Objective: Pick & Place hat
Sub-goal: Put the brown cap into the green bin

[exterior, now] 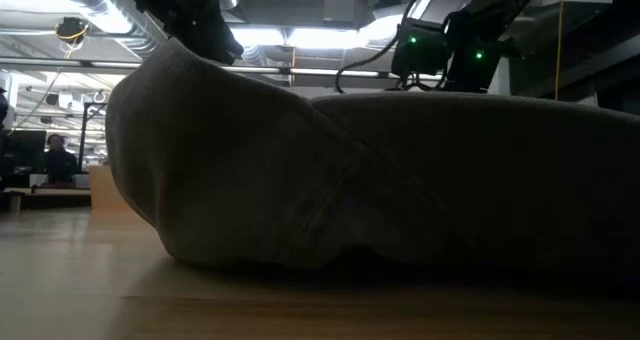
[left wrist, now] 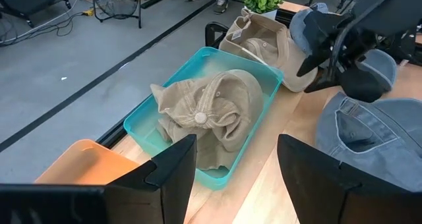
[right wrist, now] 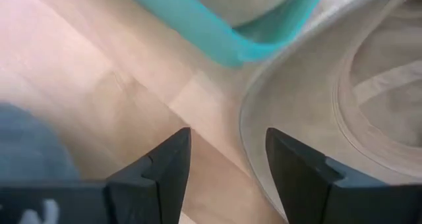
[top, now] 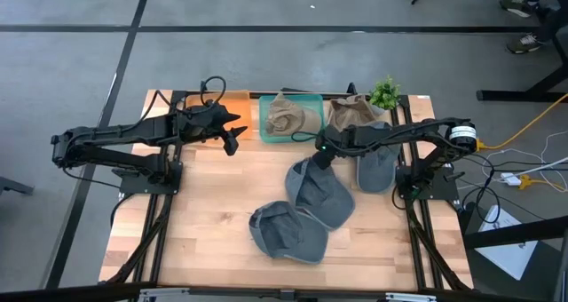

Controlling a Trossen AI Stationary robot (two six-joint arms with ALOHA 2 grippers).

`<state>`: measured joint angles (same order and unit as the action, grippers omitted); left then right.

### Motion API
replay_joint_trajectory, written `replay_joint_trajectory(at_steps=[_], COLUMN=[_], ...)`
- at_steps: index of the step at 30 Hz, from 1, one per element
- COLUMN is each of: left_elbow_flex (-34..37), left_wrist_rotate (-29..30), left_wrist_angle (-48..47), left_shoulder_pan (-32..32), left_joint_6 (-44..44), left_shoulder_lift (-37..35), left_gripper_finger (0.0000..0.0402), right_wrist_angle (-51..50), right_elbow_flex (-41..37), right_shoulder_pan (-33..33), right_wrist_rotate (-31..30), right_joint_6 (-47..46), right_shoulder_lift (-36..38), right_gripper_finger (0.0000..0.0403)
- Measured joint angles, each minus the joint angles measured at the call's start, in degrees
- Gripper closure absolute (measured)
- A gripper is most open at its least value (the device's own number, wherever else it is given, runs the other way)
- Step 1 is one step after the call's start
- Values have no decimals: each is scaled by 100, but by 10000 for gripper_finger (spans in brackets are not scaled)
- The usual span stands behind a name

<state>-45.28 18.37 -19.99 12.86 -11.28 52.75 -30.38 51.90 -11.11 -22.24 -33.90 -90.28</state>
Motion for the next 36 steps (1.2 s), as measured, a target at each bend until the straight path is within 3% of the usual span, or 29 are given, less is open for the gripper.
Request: replay_joint_trajectory(at_steps=[13, 22, 36], left_elbow_flex=[0, 0, 0], left_wrist_rotate=[-2, -224, -308], left_wrist_angle=[1, 0, -2], left_shoulder_pan=[0, -2, 0], left_joint_6=[-12, -6, 3], left_shoulder_lift=[0, 0, 2], left_gripper_finger=[196, 197, 194], right_wrist_angle=[134, 804, 820], right_elbow_flex=[-65, -49, -61], right_shoulder_pan=[-151, -258, -251], right_wrist_rotate=[-512, 109, -1272], right_joint_6=[-313, -818, -1131], right_shoulder_lift=[-270, -920, -1014], right_gripper_finger=[208, 208, 222])
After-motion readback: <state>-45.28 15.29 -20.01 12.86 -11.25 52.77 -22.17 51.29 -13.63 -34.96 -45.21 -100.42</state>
